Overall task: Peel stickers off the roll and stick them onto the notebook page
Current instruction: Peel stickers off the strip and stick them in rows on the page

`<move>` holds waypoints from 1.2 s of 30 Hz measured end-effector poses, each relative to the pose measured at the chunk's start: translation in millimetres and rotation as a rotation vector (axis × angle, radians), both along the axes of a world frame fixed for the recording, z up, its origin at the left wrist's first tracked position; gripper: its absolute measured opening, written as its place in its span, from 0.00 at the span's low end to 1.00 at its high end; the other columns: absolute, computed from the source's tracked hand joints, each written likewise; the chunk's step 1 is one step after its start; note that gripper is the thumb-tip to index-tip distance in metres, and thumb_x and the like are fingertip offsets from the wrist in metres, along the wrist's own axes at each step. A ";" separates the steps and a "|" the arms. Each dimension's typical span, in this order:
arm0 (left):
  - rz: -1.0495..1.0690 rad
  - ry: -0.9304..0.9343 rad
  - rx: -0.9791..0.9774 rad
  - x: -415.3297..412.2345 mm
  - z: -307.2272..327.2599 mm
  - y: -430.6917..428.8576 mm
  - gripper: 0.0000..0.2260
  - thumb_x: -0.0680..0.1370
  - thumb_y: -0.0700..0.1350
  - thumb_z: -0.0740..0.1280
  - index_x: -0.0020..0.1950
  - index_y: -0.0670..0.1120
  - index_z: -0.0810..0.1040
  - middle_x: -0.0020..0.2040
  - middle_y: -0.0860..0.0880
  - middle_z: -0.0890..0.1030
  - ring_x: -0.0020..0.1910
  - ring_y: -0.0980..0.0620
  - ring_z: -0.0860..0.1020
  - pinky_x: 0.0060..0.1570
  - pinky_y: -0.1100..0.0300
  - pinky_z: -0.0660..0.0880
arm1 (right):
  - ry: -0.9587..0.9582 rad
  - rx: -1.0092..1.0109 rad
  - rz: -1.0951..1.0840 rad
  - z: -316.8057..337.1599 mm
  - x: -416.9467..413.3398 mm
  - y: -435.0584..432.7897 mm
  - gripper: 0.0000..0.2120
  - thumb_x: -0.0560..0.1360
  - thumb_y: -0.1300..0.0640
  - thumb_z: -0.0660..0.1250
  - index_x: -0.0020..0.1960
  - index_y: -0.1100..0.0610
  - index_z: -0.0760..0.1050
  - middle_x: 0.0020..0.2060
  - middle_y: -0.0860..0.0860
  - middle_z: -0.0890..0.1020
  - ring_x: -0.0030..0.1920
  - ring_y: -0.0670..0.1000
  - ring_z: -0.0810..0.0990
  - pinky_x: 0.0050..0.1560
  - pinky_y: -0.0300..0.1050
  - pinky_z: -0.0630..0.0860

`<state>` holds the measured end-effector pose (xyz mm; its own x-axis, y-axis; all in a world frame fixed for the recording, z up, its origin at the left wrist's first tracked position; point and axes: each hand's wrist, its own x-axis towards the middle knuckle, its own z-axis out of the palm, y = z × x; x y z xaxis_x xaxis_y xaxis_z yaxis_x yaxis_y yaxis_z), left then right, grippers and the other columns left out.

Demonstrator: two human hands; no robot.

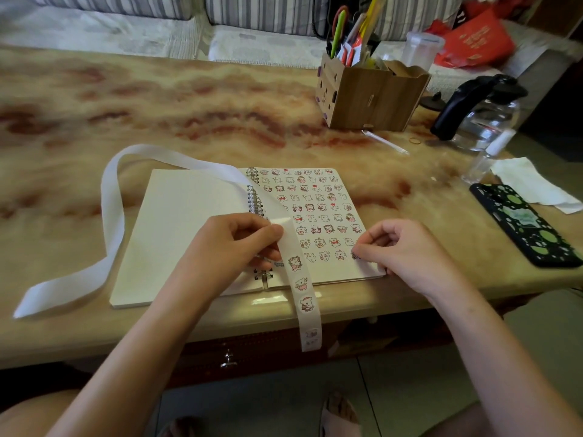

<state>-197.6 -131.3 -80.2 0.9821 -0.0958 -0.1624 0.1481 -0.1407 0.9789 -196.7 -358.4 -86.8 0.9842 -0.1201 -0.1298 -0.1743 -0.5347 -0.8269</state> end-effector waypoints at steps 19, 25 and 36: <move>0.004 0.014 0.033 0.1 -0.3 0.1 0.06 0.76 0.42 0.68 0.42 0.42 0.82 0.37 0.45 0.85 0.35 0.50 0.81 0.40 0.60 0.80 | 0.005 -0.033 -0.040 -6.8 6.3 -3.0 0.16 0.66 0.49 0.77 0.47 0.53 0.73 0.34 0.49 0.77 0.31 0.47 0.74 0.33 0.43 0.69; 0.000 0.014 0.028 -0.2 -0.4 -0.3 0.06 0.76 0.42 0.68 0.43 0.41 0.82 0.38 0.44 0.85 0.35 0.51 0.81 0.38 0.63 0.80 | 0.002 -0.030 -0.020 -9.5 9.1 -7.5 0.07 0.73 0.62 0.71 0.44 0.54 0.73 0.33 0.50 0.75 0.29 0.48 0.73 0.30 0.43 0.70; 0.006 0.001 0.020 -0.6 0.2 -1.4 0.06 0.76 0.42 0.68 0.43 0.41 0.82 0.37 0.45 0.85 0.32 0.55 0.81 0.36 0.64 0.79 | 0.010 0.006 -0.005 -7.7 8.3 -9.8 0.09 0.73 0.67 0.67 0.44 0.54 0.73 0.34 0.50 0.75 0.30 0.48 0.73 0.26 0.36 0.69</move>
<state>-198.2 -132.8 -80.1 0.9825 -0.0865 -0.1650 0.1498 -0.1596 0.9758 -188.4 -368.3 -94.5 0.9823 -0.1238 -0.1405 -0.1851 -0.5291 -0.8281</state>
